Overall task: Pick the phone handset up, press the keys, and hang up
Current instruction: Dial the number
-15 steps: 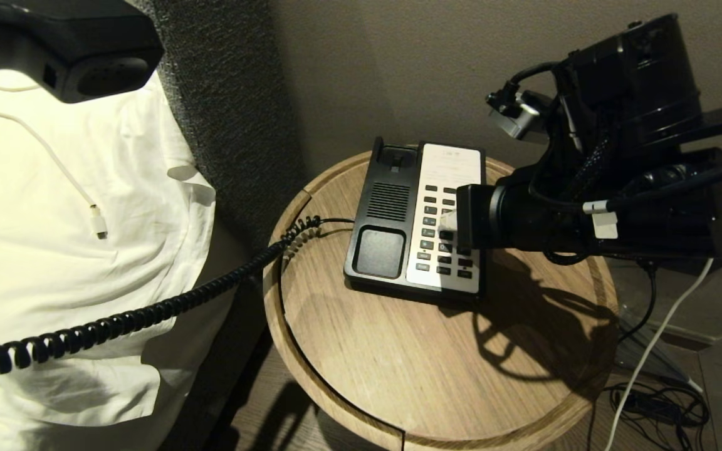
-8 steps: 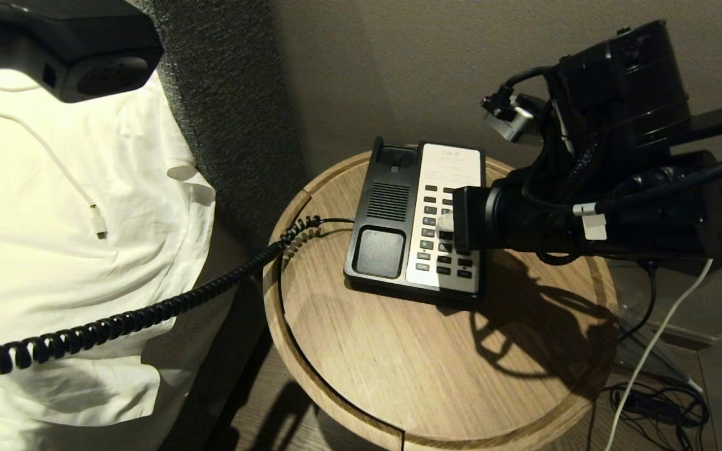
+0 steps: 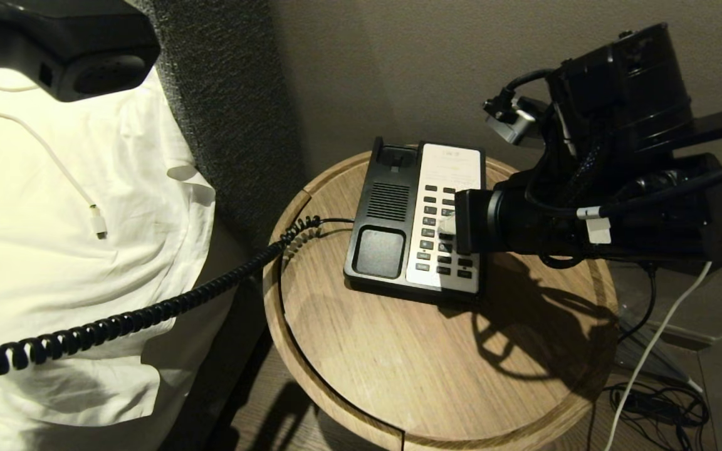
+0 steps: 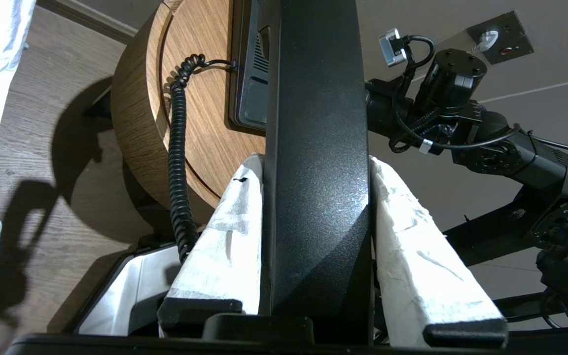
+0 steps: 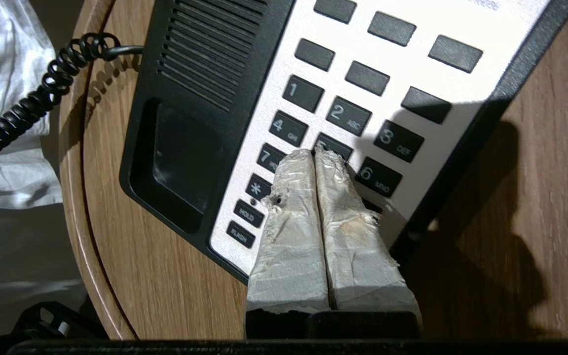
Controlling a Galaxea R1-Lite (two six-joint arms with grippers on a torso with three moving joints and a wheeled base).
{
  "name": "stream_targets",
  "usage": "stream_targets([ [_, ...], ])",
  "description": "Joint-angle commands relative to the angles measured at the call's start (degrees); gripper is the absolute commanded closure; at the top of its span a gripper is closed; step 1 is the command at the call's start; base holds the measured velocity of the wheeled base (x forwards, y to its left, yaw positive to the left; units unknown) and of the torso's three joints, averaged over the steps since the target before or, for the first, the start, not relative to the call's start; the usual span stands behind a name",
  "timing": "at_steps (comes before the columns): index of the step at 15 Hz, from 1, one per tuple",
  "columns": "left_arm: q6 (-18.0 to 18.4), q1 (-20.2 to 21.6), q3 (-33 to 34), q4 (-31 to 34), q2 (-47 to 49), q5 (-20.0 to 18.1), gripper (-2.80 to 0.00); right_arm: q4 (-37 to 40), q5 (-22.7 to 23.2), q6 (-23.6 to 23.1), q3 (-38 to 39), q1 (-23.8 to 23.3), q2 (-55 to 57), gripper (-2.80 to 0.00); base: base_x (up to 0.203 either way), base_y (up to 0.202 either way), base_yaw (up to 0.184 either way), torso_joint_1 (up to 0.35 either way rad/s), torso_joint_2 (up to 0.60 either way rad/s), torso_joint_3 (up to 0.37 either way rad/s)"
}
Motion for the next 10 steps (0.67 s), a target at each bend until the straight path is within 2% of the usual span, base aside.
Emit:
stream_targets([
  [1,-0.32,-0.01,0.09,0.26,-0.07,0.12,0.0,0.6,-0.07,0.24,0.16,0.01,-0.56,0.0,0.0,0.0,0.0,0.0,0.0,0.0],
  [10,-0.24,-0.01,0.09,0.26,-0.16,0.12,0.0,0.51,-0.42,-0.02,2.96,0.02,-0.47,0.0,0.0,0.0,0.0,0.0,0.0,0.0],
])
